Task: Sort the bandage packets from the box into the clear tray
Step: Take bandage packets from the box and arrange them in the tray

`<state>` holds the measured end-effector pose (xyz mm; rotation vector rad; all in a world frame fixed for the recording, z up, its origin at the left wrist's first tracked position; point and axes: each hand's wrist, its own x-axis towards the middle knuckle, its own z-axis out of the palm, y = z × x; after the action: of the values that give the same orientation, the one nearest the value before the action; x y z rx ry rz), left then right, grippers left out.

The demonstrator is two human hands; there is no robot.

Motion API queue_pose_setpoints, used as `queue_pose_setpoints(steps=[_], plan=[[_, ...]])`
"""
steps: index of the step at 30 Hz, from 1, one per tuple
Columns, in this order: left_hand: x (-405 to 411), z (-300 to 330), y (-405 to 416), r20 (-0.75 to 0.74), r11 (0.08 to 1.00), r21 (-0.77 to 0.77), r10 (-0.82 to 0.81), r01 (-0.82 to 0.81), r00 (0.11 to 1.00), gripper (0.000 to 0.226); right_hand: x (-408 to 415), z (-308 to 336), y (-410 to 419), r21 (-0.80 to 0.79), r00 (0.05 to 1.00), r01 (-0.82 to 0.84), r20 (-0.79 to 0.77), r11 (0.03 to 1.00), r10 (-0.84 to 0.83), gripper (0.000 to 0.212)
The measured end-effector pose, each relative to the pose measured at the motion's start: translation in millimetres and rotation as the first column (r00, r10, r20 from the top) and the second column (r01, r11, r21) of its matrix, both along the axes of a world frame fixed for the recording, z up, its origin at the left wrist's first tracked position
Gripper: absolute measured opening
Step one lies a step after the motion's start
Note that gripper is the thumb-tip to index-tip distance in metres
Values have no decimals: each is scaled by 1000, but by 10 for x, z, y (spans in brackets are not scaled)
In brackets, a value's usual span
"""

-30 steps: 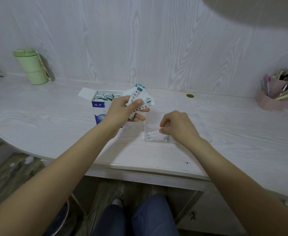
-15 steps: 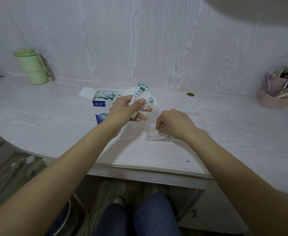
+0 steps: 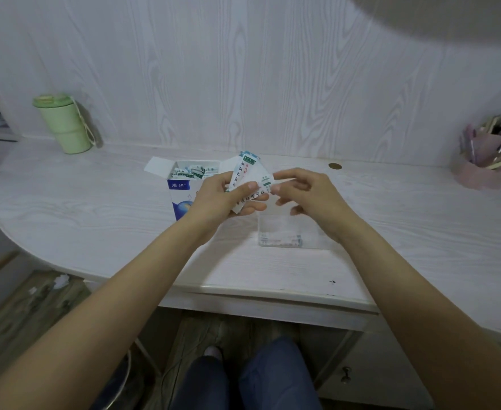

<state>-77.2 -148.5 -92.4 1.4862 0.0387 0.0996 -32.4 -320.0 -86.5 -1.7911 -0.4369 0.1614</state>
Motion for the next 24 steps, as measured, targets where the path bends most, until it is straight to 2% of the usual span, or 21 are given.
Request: queue_pose_setpoints(steps=[5, 11, 14, 17, 24], plan=[[-17, 6, -35, -2, 991, -54, -126, 126, 992, 17, 13, 31, 31, 37, 995, 95, 10, 995, -96, 14], [-21, 0, -2, 8, 993, -33, -117, 117, 993, 19, 11, 29, -4, -35, 990, 140, -2, 990, -140, 11], [6, -22, -2, 15, 998, 6, -62, 62, 998, 17, 8, 14, -18, -69, 986, 169, 9, 983, -168, 11], [54, -34, 31, 66, 996, 43, 79, -82, 995, 20, 18, -24, -75, -120, 979, 206, 15, 971, -205, 13], [68, -13, 85, 89, 979, -17, 203, -202, 975, 17, 44, -143, -204, -405, 959, 284, 112, 869, -262, 4]])
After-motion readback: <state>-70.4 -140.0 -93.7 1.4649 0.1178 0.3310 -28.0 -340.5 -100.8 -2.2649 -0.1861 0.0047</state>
